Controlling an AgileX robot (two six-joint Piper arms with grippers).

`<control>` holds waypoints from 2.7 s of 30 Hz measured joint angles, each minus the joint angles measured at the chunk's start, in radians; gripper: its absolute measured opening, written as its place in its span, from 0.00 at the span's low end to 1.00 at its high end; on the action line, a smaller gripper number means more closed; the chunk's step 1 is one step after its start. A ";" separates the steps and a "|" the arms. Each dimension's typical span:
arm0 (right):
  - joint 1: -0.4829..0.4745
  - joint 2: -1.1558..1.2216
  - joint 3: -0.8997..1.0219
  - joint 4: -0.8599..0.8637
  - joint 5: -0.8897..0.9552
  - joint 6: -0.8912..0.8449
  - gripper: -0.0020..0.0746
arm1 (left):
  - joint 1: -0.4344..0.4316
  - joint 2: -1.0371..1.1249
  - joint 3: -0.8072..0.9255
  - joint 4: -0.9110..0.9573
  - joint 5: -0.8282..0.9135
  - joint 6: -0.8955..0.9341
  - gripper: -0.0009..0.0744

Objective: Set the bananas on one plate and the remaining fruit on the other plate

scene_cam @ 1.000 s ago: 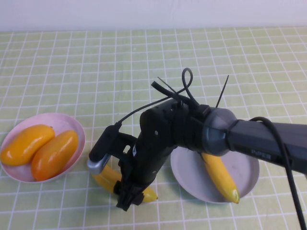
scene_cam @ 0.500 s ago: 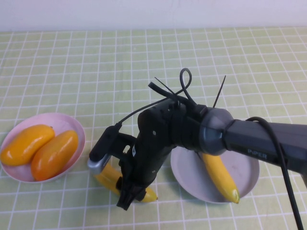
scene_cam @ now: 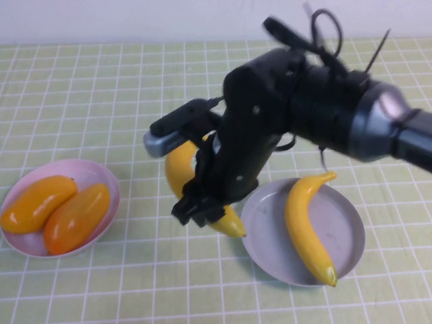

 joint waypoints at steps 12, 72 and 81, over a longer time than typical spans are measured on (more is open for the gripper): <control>-0.155 -0.242 0.037 -0.045 0.116 0.125 0.43 | 0.000 0.000 0.000 0.000 0.000 0.000 0.02; -0.126 -0.198 0.198 0.053 0.105 0.191 0.03 | 0.000 0.000 0.000 0.000 0.000 0.000 0.02; -0.046 -0.475 0.309 0.015 0.113 0.120 0.01 | 0.000 0.000 0.000 0.000 0.000 0.000 0.02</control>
